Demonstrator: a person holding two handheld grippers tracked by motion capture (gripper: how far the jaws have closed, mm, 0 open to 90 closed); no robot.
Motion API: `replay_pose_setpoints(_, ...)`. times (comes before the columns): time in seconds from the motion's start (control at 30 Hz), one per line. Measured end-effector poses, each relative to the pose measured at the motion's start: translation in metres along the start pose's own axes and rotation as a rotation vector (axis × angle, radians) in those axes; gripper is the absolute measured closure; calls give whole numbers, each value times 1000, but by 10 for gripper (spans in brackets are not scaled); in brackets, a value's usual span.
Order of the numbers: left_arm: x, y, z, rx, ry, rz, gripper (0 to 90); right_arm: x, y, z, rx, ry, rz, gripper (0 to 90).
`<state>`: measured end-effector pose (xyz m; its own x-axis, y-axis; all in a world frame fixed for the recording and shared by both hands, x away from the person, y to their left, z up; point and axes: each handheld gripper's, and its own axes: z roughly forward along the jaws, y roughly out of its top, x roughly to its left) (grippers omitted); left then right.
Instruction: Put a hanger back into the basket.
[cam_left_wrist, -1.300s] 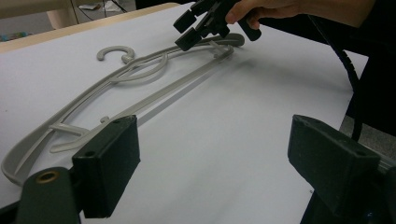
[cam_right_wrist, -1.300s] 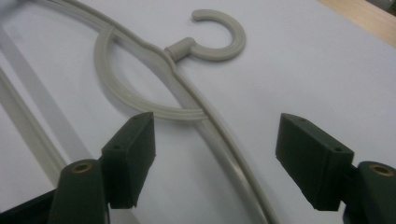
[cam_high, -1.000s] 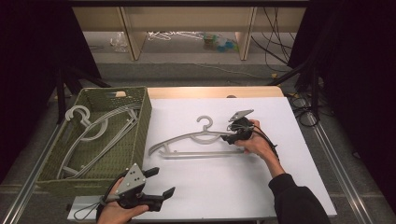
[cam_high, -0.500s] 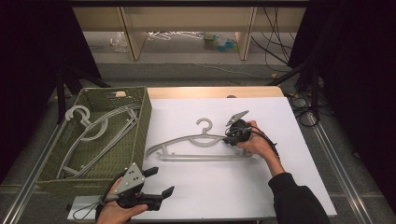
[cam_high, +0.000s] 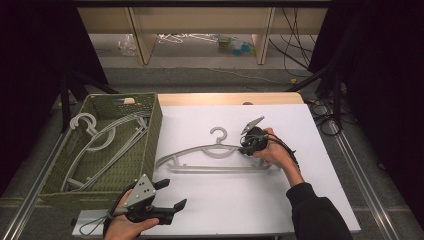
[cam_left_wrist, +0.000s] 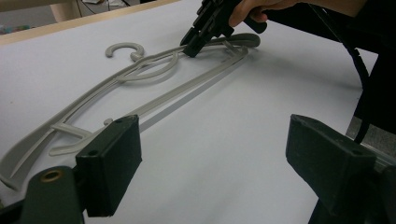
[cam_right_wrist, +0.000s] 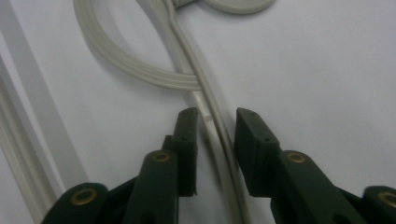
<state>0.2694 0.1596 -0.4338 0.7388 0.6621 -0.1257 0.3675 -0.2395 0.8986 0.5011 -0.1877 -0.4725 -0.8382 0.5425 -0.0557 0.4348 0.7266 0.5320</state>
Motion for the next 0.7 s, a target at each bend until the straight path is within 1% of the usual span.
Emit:
replay_pose_setpoints(0.03, 0, 0, 0, 1, 3, -4, 181, 1, 1, 0, 1, 3, -9, 728)
replay_pose_setpoints(0.07, 1, 0, -1, 2, 4, 0, 181, 1, 1, 0, 11, 6, -19, 734)
replay_pose_setpoints(0.1, 1, 0, -2, 8, 11, 1, 182, 1, 2, 0, 8, 6, -28, 740)
replay_pose_setpoints(0.13, 1, 0, -2, 7, 12, -5, 182, 2, 2, 0, 14, 6, -45, 754)
replay_pose_setpoints(0.2, 3, 0, -2, 10, 14, 8, 185, 3, 3, 0, 17, 1, -75, 767)
replay_pose_setpoints(0.23, 3, -1, -2, 8, 13, -1, 185, 4, 3, 0, 15, 0, -88, 774)
replay_pose_setpoints(0.37, 3, 0, -1, 6, 12, -5, 187, 6, 4, 0, 20, 5, -148, 809)
replay_pose_setpoints(0.43, 3, 0, -2, 9, 13, -1, 187, 6, 4, 0, 22, 7, -169, 814)
replay_pose_setpoints(0.5, 4, 0, -1, 3, 15, -8, 187, 7, 4, -1, 22, 7, -184, 818)
replay_pose_setpoints(0.53, 4, 0, -1, 4, 15, -10, 187, 7, 4, -1, 20, 5, -198, 820)
replay_pose_setpoints(0.6, 5, 0, -2, 10, 17, -1, 187, 7, 4, -2, 20, 5, -215, 821)
replay_pose_setpoints(0.63, 5, 0, -2, 9, 17, -4, 188, 8, 3, -3, 24, 6, -219, 821)
replay_pose_setpoints(0.67, 5, 0, -3, 11, 24, -7, 187, 8, 3, -4, 27, -2, -234, 820)
replay_pose_setpoints(0.7, 6, 1, -3, 8, 21, 2, 188, 9, 2, -6, 33, -3, -233, 820)
